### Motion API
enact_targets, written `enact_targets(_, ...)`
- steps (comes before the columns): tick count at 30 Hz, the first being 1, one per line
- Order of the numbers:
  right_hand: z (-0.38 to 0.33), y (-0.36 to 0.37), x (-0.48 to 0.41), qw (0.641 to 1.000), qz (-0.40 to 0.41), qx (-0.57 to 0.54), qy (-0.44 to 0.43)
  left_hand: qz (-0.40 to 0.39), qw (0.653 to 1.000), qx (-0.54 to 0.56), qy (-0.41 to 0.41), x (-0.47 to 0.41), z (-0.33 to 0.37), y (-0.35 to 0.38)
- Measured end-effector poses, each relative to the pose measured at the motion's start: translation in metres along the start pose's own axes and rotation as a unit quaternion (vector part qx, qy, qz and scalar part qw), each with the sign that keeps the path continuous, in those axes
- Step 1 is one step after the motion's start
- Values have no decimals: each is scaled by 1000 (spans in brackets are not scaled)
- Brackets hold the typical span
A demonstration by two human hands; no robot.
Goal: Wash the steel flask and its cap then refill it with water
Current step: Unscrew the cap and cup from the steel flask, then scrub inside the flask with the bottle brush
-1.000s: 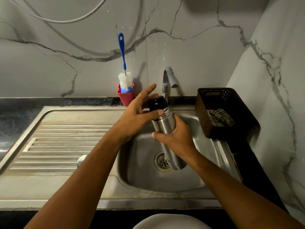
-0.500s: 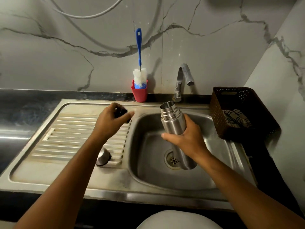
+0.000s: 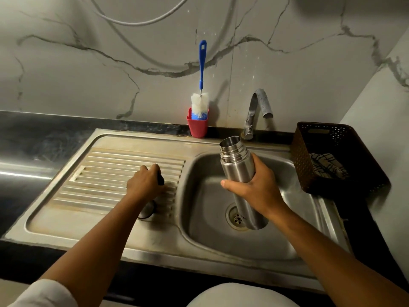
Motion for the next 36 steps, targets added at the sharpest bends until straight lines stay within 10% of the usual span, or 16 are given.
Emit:
enact_targets(6, 6, -8, 2, 999, 11, -30, 18, 76, 995, -63, 7, 15, 15, -13)
enact_targets(9, 14, -7, 1, 994, 27, -96, 42, 111, 976, 132, 131, 41, 59, -25)
enact_targets(12, 24, -1, 0, 974, 83, -187, 96, -147, 879, 395, 225, 77, 118, -14)
enact_targets(16, 43, 6, 4, 915, 120, -307, 232, -333, 804, 425, 249, 102, 161, 14)
enact_targets(36, 104, 38, 25, 767, 65, -447, 456, -452, 815, 340, 124, 91, 161, 24)
Point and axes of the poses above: each hand's wrist, its own x-axis away from the middle knuckle, its own y-axis out of the palm, z = x × y, the point moved 3 cm from there along -x, towards the middle knuckle, and after that the axes turned 4 degrees about -z, right-handed, at the moved point
